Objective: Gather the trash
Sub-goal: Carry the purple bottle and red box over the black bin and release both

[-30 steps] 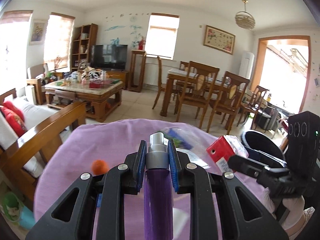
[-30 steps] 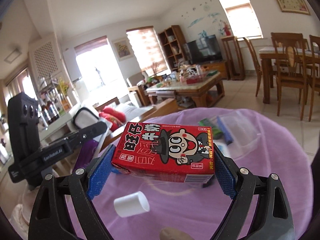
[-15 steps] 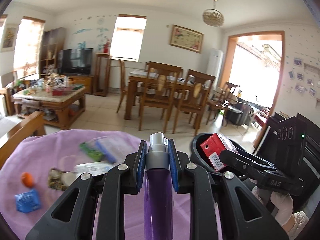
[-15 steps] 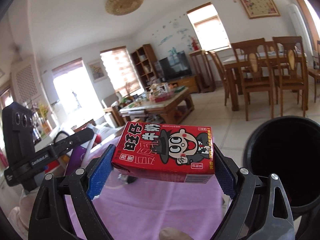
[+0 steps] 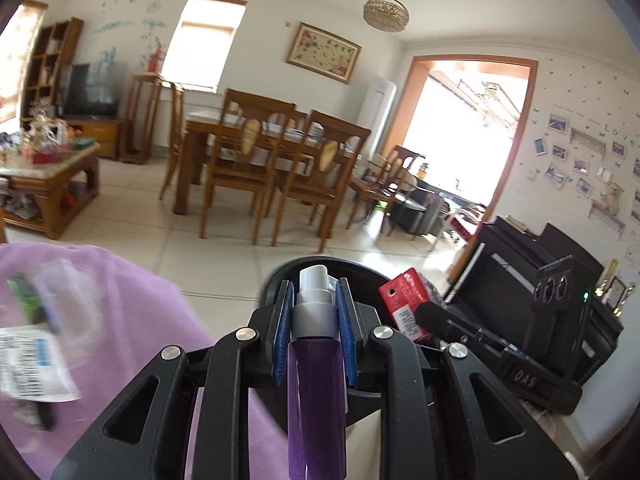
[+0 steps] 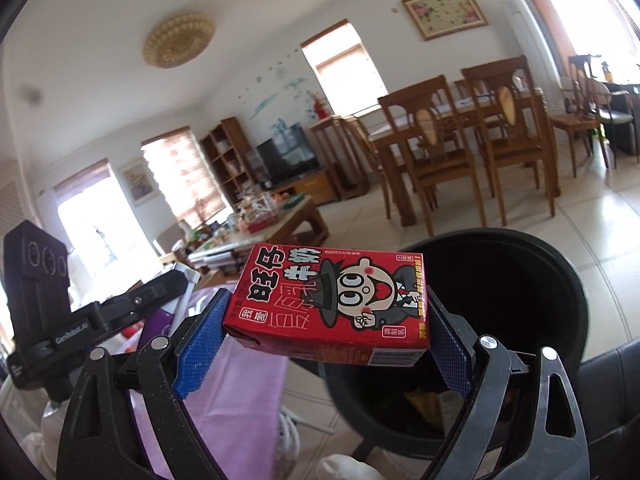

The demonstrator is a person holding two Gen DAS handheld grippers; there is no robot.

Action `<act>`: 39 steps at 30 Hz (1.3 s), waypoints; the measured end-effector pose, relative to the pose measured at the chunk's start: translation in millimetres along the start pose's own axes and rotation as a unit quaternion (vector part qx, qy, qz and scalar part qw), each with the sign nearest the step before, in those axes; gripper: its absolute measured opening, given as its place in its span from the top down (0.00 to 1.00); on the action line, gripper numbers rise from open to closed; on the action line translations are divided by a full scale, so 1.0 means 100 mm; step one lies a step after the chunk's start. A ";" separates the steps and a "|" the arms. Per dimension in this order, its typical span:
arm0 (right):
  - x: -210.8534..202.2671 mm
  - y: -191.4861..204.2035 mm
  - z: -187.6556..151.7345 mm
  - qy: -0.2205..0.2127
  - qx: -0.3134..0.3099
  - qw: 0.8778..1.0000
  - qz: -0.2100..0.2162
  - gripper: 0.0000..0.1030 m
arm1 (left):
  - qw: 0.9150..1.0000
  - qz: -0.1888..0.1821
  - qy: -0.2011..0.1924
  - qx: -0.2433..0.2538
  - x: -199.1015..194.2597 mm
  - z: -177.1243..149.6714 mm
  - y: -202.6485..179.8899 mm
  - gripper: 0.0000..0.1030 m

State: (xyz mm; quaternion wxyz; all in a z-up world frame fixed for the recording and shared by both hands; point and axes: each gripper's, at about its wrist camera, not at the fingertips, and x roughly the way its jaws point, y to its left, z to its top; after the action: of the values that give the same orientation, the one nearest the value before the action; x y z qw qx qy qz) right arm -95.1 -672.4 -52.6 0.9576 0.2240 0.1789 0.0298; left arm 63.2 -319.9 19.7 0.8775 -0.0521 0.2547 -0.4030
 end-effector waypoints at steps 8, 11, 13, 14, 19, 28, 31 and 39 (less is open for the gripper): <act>-0.06 -0.52 -0.12 -0.005 0.037 0.999 -0.027 0.14 | 0.999 -0.027 0.031 -0.009 0.62 -0.14 -0.21 0.79; -0.06 -0.68 -0.16 -0.006 0.051 0.998 -0.028 0.14 | 0.999 -0.027 0.036 0.000 0.77 -0.19 -0.29 0.79; -0.02 -0.67 -0.19 -0.006 0.056 0.998 -0.029 0.14 | 0.999 -0.025 0.039 0.007 0.84 -0.20 -0.33 0.79; -0.02 -0.68 -0.21 -0.006 0.058 0.998 -0.029 0.14 | 0.999 -0.023 0.042 0.011 0.88 -0.20 -0.35 0.79; 0.05 -0.75 -0.25 -0.003 0.065 0.997 -0.028 0.14 | 0.999 -0.015 0.046 0.011 1.00 -0.23 -0.35 0.79; 0.29 -0.71 -0.19 0.006 0.063 0.998 -0.031 0.13 | 0.998 0.001 0.058 0.013 1.09 -0.28 -0.29 0.79; 0.34 -0.65 -0.22 0.009 0.057 0.998 -0.034 0.13 | 0.998 0.005 0.058 0.010 1.08 -0.28 -0.27 0.79; 0.47 -0.56 -0.27 0.019 0.049 0.998 -0.037 0.13 | 0.997 0.019 0.069 0.009 1.07 -0.28 -0.26 0.78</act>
State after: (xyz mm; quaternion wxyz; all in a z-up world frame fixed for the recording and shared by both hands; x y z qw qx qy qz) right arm -61.7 -705.1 -115.3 0.9423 0.2636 0.2060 -0.0098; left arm 90.1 -412.3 -40.3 0.8658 -0.0118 0.3121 -0.3910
